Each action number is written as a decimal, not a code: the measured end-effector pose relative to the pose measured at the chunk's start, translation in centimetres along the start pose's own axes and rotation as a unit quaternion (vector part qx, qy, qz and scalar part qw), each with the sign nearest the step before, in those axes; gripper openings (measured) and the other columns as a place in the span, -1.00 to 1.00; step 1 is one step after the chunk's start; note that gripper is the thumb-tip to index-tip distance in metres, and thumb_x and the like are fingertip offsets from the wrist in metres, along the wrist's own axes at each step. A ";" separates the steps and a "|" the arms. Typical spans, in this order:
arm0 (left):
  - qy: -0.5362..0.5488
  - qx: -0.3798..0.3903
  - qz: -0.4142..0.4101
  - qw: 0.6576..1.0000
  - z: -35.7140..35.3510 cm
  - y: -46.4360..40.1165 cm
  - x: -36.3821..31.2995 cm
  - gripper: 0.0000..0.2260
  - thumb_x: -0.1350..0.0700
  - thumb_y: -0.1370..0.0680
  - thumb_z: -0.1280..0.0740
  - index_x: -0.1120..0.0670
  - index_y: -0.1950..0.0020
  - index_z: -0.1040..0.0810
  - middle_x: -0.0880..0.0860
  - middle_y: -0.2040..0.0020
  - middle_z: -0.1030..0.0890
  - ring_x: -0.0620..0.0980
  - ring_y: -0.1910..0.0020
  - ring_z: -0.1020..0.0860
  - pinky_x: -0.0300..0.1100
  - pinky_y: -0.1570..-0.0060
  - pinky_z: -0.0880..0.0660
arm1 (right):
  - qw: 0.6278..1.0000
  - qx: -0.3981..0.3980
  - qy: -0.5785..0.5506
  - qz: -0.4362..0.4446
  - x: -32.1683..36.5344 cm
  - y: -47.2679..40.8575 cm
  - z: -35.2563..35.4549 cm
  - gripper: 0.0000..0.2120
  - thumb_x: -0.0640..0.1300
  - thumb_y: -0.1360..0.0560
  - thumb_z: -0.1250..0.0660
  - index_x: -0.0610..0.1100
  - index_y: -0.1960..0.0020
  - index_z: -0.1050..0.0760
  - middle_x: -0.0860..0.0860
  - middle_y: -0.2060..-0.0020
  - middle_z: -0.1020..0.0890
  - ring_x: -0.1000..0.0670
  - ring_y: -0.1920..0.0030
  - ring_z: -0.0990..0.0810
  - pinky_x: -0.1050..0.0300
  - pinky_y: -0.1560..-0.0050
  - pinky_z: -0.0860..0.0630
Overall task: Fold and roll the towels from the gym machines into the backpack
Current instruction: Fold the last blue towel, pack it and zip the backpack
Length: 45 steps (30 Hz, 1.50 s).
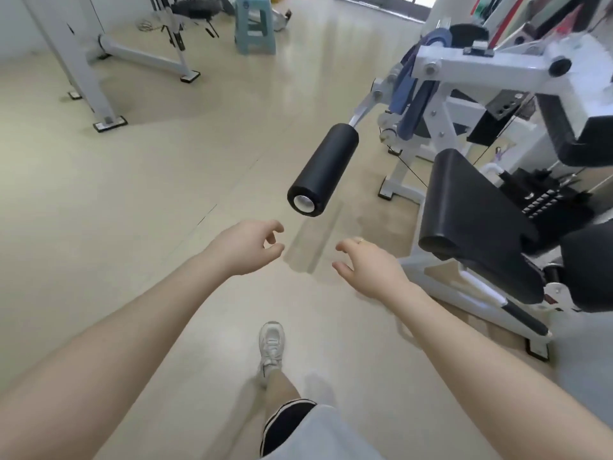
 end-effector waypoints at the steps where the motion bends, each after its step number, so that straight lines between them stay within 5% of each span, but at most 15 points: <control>1: -0.008 -0.002 -0.004 1.000 1.2 -2.7 0.7 -0.66 -0.01 -0.55 -0.19 -0.01 -0.31 -0.37 -0.07 -0.16 -0.54 -0.02 -0.02 -0.54 -0.13 0.02 -0.47 | 1.000 -0.001 0.002 0.000 -0.2 -3.0 0.4 -0.63 0.01 -0.57 -0.11 -0.07 -0.34 -0.29 -0.02 -0.28 -0.42 -0.07 -0.24 -0.42 0.04 -0.04 -0.41; 15: 0.047 0.039 -0.057 0.997 14.5 -34.5 6.7 -0.70 0.06 -0.57 -0.19 0.05 -0.30 -0.40 -0.01 -0.13 -0.54 -0.04 0.08 -0.51 -0.17 0.04 -0.44 | 0.998 -0.012 -0.036 -0.045 -1.7 -35.6 10.2 -0.66 0.02 -0.57 -0.11 -0.06 -0.31 -0.32 0.00 -0.21 -0.46 -0.06 -0.15 -0.48 0.04 -0.01 -0.47; 24: -0.031 0.133 -0.194 0.971 20.5 -57.2 10.5 -0.70 0.07 -0.57 -0.19 0.05 -0.30 -0.40 -0.02 -0.12 -0.56 -0.07 0.14 -0.51 -0.25 0.10 -0.37 | 0.969 -0.061 -0.106 -0.213 -5.2 -52.8 11.6 -0.66 -0.01 -0.57 -0.13 -0.07 -0.30 -0.34 0.00 -0.18 -0.47 -0.04 -0.11 -0.48 0.09 0.02 -0.43; 31: -0.081 0.204 -0.329 0.918 25.0 -71.2 6.7 -0.69 0.09 -0.57 -0.18 0.04 -0.32 -0.37 -0.03 -0.14 -0.53 -0.02 0.05 -0.55 -0.20 0.02 -0.43 | 0.911 -0.134 -0.160 -0.355 -6.4 -60.7 17.1 -0.67 -0.01 -0.56 -0.14 -0.06 -0.29 -0.36 -0.01 -0.22 -0.47 -0.05 -0.15 -0.48 -0.02 -0.07 -0.49; 38: -0.101 0.232 -0.517 0.818 21.9 -77.7 -4.6 -0.61 0.10 -0.56 -0.19 0.03 -0.40 -0.30 0.01 -0.32 -0.42 -0.02 -0.24 -0.43 -0.20 -0.13 -0.35 | 0.809 -0.282 -0.096 -0.507 -13.0 -58.1 22.4 -0.69 -0.09 -0.54 -0.20 -0.13 -0.27 -0.41 -0.04 -0.27 -0.43 -0.06 -0.22 -0.45 0.05 -0.10 -0.43; 42: -0.122 0.214 -0.608 0.755 20.3 -80.5 -11.8 -0.50 0.09 -0.56 -0.20 -0.03 -0.48 -0.14 -0.04 -0.48 -0.20 -0.03 -0.39 -0.28 -0.22 -0.21 -0.29 | 0.766 -0.342 -0.044 -0.542 -17.6 -57.8 26.1 -0.66 -0.12 -0.54 -0.22 -0.17 -0.29 -0.40 -0.07 -0.38 -0.33 -0.07 -0.36 -0.32 0.03 -0.30 -0.32; 45: -0.141 0.222 -0.619 0.740 19.4 -82.9 -17.0 -0.41 0.09 -0.56 -0.20 -0.08 -0.51 0.00 -0.02 -0.54 0.00 0.00 -0.49 -0.11 -0.16 -0.36 -0.17 | 0.758 -0.342 -0.005 -0.556 -21.0 -58.6 29.1 -0.60 -0.11 -0.54 -0.20 -0.16 -0.36 -0.34 -0.09 -0.42 -0.29 -0.10 -0.41 -0.26 0.03 -0.37 -0.22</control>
Point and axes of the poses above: each hand's wrist, its own y-axis away from the middle knuckle, its own z-axis out of the back of the hand, x = y × z, the point moved 3 cm from there along -y, towards the middle knuckle
